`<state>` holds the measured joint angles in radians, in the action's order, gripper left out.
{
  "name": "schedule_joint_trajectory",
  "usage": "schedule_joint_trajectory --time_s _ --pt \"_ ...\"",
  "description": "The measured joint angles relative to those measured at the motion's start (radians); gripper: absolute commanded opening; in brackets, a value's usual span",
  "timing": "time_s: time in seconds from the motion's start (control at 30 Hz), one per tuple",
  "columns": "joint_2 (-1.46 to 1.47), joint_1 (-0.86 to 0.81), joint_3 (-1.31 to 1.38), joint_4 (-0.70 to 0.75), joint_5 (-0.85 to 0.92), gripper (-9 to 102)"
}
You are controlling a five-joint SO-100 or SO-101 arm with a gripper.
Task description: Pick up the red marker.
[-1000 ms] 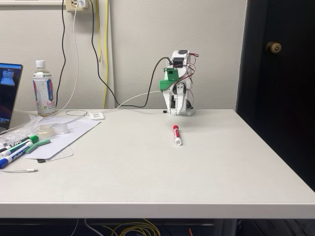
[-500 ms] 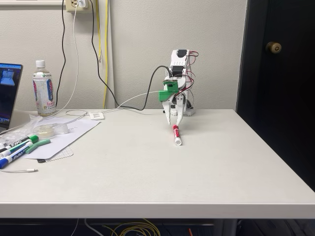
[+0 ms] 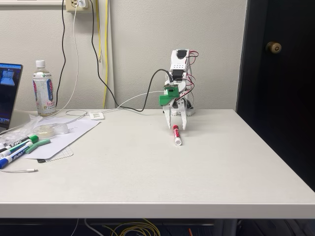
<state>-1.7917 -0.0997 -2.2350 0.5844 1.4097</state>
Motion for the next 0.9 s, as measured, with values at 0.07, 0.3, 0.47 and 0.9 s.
schedule_joint_trajectory --time_s 0.07,0.3,0.47,0.9 --pt "0.021 0.000 0.000 -0.009 0.005 26" --pt "0.078 0.003 0.000 -0.048 0.014 26" --pt "0.120 0.008 0.000 -0.072 0.014 26" --pt "0.146 0.020 0.002 -0.097 0.012 7"
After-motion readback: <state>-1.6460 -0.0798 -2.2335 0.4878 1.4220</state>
